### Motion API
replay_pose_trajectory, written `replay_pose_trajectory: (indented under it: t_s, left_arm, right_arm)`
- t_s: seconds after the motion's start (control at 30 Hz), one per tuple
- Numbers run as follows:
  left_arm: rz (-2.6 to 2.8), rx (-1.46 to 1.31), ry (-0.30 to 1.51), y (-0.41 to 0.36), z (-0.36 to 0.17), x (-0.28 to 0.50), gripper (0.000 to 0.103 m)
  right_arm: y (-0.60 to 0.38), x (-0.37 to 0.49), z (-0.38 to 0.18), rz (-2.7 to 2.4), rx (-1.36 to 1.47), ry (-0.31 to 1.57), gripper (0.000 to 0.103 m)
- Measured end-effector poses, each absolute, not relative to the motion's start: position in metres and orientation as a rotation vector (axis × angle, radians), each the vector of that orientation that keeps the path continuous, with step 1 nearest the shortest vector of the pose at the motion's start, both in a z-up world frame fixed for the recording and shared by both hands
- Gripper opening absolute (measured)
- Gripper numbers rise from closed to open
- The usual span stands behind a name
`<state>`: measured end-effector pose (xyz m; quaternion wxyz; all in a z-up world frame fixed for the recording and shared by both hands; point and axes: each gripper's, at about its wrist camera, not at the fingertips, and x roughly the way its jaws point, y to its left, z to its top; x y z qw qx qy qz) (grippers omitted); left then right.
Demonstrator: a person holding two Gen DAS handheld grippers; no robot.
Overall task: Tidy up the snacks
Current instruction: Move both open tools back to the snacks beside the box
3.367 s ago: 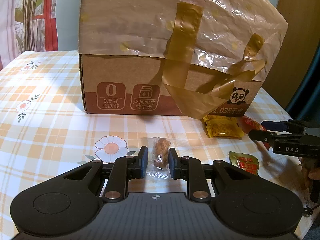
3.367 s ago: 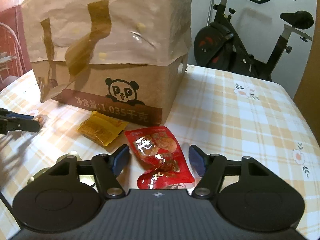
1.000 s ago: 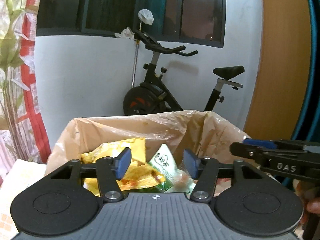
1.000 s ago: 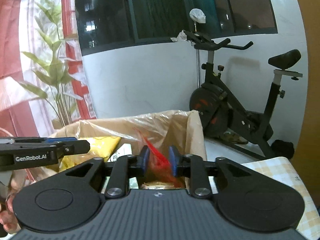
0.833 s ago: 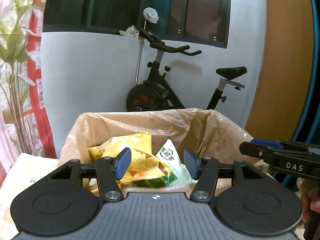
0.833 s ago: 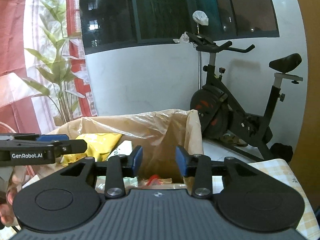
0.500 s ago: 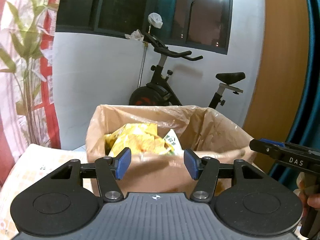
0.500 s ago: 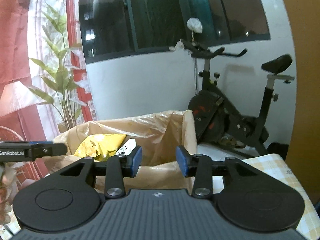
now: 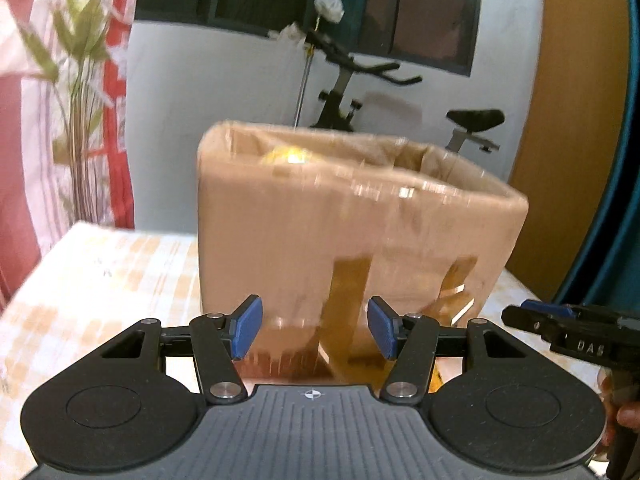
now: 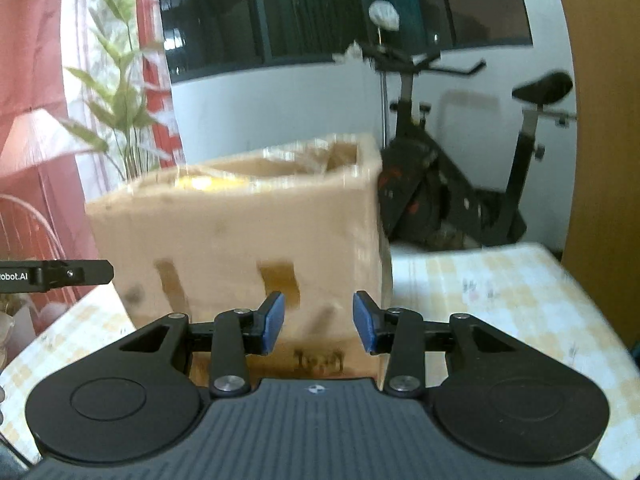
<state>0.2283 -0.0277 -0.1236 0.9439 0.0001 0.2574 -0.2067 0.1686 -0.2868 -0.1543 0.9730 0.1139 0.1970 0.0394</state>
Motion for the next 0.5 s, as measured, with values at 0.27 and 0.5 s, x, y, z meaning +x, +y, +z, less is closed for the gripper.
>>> replay_pose_trajectory:
  t_s: [0.27, 0.5]
  left_arm:
    - [-0.377, -0.034, 0.619, -0.016, -0.160, 0.219, 0.061]
    - [-0.359, -0.060, 0.658, -0.009, -0.175, 0.213, 0.060]
  right_arm:
    - [-0.283, 0.158, -0.202, 0.107, 0.274, 0.583, 0.041]
    - [-0.268, 0.157, -0.226, 0.177, 0.285, 0.745, 0.041]
